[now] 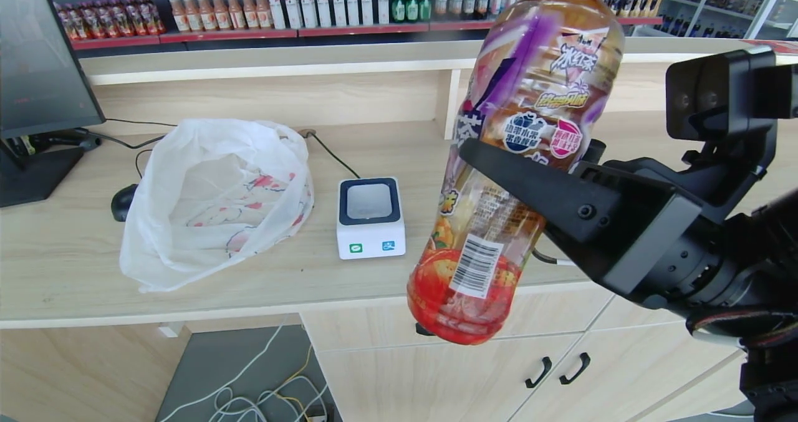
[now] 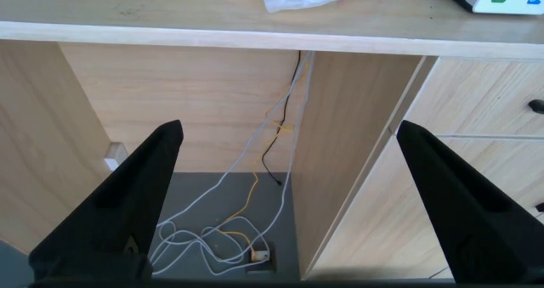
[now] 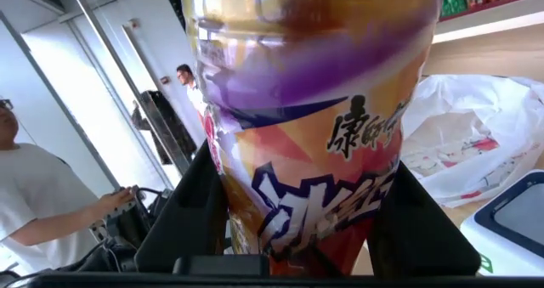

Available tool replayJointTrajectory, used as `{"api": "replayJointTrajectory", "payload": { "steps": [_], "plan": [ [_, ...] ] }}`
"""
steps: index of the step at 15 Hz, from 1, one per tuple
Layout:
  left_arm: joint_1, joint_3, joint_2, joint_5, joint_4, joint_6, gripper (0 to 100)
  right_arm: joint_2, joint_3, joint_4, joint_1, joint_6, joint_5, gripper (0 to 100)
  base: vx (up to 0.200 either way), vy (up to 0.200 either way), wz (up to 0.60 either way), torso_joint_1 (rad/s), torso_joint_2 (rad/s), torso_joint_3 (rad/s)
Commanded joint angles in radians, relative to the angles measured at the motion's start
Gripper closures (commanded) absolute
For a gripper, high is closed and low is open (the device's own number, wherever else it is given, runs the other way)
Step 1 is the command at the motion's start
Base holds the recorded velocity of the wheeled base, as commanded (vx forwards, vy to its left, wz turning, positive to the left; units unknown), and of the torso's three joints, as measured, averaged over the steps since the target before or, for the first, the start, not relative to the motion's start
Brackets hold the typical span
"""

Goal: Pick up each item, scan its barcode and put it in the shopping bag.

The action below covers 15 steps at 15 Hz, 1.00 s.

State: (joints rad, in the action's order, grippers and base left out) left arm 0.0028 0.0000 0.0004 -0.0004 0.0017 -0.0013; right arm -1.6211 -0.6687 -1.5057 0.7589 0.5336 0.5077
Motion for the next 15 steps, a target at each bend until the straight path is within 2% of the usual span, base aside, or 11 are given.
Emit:
{"api": "replayJointTrajectory", "payload": {
  "steps": [1,8,11,15],
  "plan": [
    [0.000,0.000,0.000,0.000,0.000,0.000,0,-0.002,0.001,-0.001,0.000,0.000,0.000,100,0.000,0.000,0.00,0.000,0.00,0.000],
    [0.000,0.000,0.000,0.000,0.000,0.000,0,-0.008,0.000,0.001,-0.001,-0.007,-0.003,100,0.000,0.000,0.00,0.000,0.00,0.000],
    [0.000,0.000,0.000,0.000,0.000,0.000,0,-0.019,0.008,0.004,-0.007,-0.070,-0.021,100,0.000,0.000,0.00,0.000,0.00,0.000],
    [0.000,0.000,0.000,0.000,0.000,0.000,0,-0.063,0.012,0.006,-0.009,-0.181,-0.224,100,0.000,0.000,0.00,0.000,0.00,0.000]
  ]
}}
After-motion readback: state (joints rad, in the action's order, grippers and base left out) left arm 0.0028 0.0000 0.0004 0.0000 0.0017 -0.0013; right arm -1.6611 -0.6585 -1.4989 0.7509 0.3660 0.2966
